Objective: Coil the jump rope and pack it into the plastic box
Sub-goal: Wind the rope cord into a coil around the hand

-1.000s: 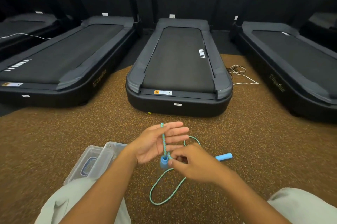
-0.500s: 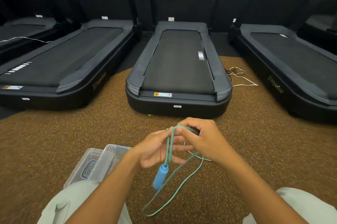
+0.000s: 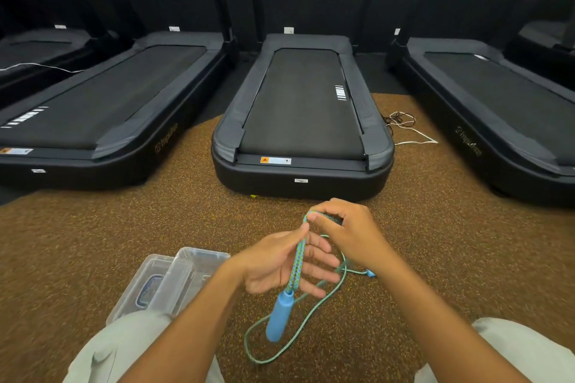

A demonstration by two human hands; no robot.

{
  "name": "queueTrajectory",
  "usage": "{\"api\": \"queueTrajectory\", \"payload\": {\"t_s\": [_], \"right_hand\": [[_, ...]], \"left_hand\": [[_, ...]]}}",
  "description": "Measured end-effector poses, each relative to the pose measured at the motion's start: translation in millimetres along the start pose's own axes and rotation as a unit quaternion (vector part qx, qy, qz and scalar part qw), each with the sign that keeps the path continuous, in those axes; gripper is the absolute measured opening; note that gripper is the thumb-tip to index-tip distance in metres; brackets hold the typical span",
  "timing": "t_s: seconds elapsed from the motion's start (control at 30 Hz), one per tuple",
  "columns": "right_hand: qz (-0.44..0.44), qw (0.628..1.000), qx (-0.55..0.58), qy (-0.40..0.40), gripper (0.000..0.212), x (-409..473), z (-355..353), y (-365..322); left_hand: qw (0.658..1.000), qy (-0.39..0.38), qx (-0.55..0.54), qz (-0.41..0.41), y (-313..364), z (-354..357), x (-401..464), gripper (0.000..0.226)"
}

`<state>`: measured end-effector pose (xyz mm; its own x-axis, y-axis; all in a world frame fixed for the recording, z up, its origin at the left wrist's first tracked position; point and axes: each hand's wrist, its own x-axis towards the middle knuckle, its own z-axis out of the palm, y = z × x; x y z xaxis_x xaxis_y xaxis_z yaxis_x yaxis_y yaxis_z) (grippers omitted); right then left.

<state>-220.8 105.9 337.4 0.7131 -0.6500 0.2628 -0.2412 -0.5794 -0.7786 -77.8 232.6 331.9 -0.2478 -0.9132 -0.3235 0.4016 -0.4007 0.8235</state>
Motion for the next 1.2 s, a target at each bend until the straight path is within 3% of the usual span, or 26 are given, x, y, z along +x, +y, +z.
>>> {"api": "queueTrajectory", "payload": {"t_s": [0.2,0.4,0.6,0.87,1.2], "right_hand": [[0.038,0.997,0.068,-0.017,0.008,1.2,4.1,9.2],[0.092,0.988,0.117,-0.031,0.016,-4.5,10.6,22.9],[0.104,0.984,0.114,-0.094,0.040,-16.0,15.9,23.1],[0.112,0.979,0.107,-0.132,0.027,-29.0,31.0,19.2],[0.126,0.964,0.052,-0.227,0.043,-40.2,45.9,12.8]], "left_hand": [[1.000,-0.013,0.009,0.018,0.1,-0.8,-0.8,0.040],[0.998,-0.003,-0.028,0.058,2.9,-4.0,-2.3,0.039],[0.998,-0.008,-0.016,0.060,5.4,-9.2,-2.2,0.048],[0.998,-0.017,-0.019,0.056,7.8,-18.4,-1.7,0.050],[0.997,-0.008,-0.048,0.062,13.7,-30.5,-4.0,0.053]]}}
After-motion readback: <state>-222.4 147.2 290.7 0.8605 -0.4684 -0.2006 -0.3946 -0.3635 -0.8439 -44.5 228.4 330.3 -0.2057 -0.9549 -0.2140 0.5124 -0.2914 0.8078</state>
